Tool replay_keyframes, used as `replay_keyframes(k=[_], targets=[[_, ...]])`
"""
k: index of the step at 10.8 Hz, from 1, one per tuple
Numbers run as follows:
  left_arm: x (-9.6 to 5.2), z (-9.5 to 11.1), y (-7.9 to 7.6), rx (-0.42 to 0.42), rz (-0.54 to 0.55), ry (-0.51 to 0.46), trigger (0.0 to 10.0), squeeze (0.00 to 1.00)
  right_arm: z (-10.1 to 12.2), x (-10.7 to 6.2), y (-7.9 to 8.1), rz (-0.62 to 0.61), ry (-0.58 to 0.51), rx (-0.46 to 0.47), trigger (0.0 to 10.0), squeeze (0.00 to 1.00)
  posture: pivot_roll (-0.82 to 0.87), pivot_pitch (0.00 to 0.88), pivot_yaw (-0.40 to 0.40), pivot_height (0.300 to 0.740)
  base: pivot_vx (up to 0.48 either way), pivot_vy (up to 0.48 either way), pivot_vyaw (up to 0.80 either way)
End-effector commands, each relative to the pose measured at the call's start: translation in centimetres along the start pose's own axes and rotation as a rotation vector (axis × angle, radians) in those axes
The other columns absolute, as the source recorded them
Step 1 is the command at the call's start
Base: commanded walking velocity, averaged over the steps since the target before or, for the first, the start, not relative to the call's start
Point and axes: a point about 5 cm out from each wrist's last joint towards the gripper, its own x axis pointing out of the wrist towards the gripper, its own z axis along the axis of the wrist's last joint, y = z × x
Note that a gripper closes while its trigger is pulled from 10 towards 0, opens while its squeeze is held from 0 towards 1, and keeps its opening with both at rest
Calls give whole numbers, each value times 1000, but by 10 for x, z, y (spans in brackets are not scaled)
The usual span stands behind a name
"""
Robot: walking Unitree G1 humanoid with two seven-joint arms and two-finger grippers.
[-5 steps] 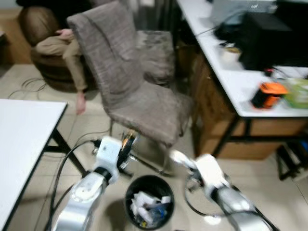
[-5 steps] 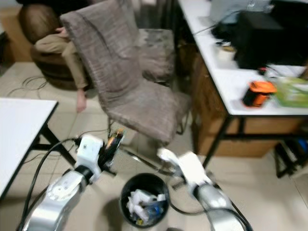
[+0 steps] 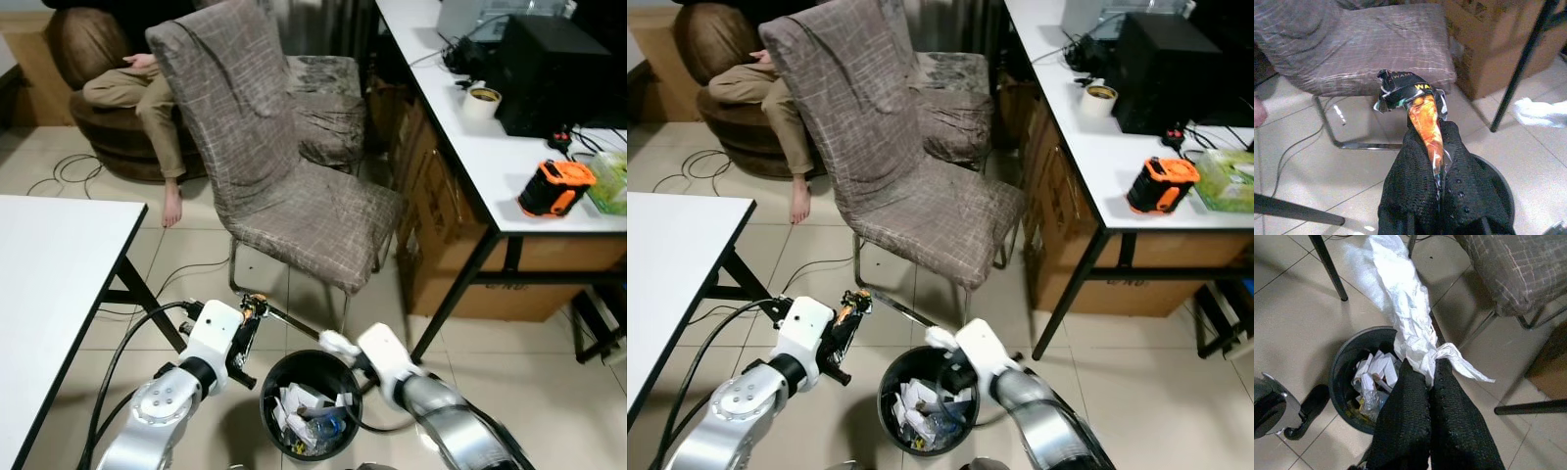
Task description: Picking trash to rubbish bin
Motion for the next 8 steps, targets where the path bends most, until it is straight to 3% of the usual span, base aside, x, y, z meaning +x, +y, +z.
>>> replay_keyframes(k=[1,4,5,6,8], targets=[[-8,6,3,-8,-35,-17,10000,0,7,12,-2,-2,-5,20,10000,0,-7,128,-25,740,0,0,0],[-30,11,7,-9,-72,-6,10000,0,15,25,-5,9,41,33,10000,0,21,175,-33,740,0,0,0],[-33,12,8,-14,-69,-5,10000,0,17,26,-5,13,34,65,10000,1000,23,179,-33,740,0,0,0],[-37,11,8,-20,-66,4,10000,0,19,29,-3,34,27,132,10000,1000,26,189,-31,740,0,0,0],[-41,12,8,-30,-59,17,10000,0,23,33,2,54,19,160,10000,1000,26,196,-32,740,0,0,0]])
